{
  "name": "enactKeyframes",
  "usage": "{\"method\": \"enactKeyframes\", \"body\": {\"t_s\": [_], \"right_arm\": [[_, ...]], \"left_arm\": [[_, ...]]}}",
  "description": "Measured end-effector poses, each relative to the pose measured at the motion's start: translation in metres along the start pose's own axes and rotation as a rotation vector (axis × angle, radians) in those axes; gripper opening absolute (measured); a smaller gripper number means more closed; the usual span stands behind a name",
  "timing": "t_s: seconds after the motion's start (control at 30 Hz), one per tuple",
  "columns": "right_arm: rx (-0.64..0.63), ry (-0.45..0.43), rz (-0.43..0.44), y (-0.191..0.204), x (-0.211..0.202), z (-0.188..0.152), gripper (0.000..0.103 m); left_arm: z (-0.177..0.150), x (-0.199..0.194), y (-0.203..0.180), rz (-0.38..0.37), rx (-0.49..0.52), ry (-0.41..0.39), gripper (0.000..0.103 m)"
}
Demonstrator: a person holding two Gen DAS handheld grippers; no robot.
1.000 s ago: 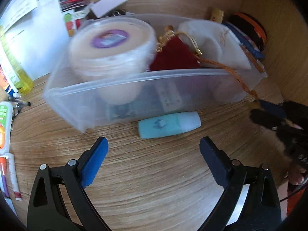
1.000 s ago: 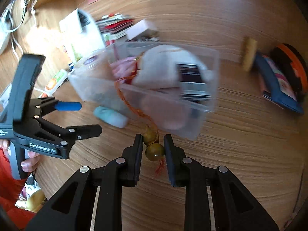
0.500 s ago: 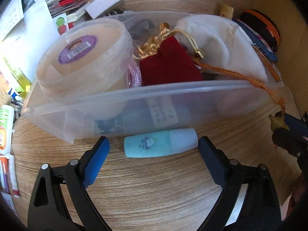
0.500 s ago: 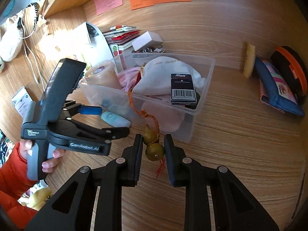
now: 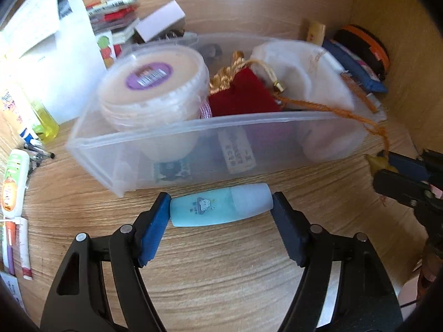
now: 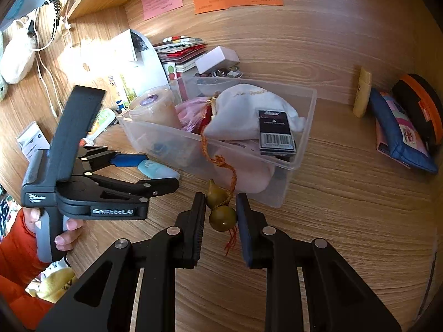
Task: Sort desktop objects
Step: 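Grasp the light-blue tube with the left tool, then lower tube and gourd tassel into the clear box and release both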
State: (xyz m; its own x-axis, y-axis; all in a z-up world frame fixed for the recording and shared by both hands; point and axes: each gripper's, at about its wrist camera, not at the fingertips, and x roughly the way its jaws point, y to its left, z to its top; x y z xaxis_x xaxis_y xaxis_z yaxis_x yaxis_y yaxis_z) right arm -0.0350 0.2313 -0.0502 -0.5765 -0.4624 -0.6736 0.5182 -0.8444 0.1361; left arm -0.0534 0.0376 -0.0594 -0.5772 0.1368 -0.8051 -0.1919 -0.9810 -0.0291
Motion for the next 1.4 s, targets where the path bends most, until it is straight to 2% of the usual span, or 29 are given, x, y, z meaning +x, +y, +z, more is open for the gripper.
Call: {"method": "enactKeyframes", "body": {"t_s": [0.23, 0.4, 0.63, 0.73, 0.87, 1.13, 1.4], "right_arm": [[-0.011, -0.02, 0.005, 0.011, -0.003, 0.011, 0.021], [-0.011, -0.077, 0.011, 0.017, -0.017, 0.028, 0.021], [-0.03, -0.161, -0.01, 0.023, -0.035, 0.054, 0.021], [-0.036, -0.19, -0.013, 0.024, -0.039, 0.065, 0.021], [-0.059, -0.213, -0.03, 0.026, -0.041, 0.073, 0.021], [-0.032, -0.145, -0.004, 0.02, -0.007, 0.081, 0.021], [-0.051, -0.092, 0.021, 0.027, 0.025, 0.088, 0.021]], "left_arm": [[0.0, -0.037, 0.015, -0.022, -0.006, -0.101, 0.073], [0.026, -0.059, 0.001, -0.023, -0.003, -0.192, 0.073], [0.045, -0.095, 0.018, -0.016, -0.001, -0.305, 0.073], [0.052, -0.101, 0.022, 0.013, -0.001, -0.335, 0.073], [0.059, -0.104, 0.023, 0.031, 0.002, -0.353, 0.073], [0.075, -0.096, 0.034, -0.016, -0.02, -0.366, 0.073], [0.103, -0.066, 0.053, -0.029, -0.062, -0.319, 0.073]]}}
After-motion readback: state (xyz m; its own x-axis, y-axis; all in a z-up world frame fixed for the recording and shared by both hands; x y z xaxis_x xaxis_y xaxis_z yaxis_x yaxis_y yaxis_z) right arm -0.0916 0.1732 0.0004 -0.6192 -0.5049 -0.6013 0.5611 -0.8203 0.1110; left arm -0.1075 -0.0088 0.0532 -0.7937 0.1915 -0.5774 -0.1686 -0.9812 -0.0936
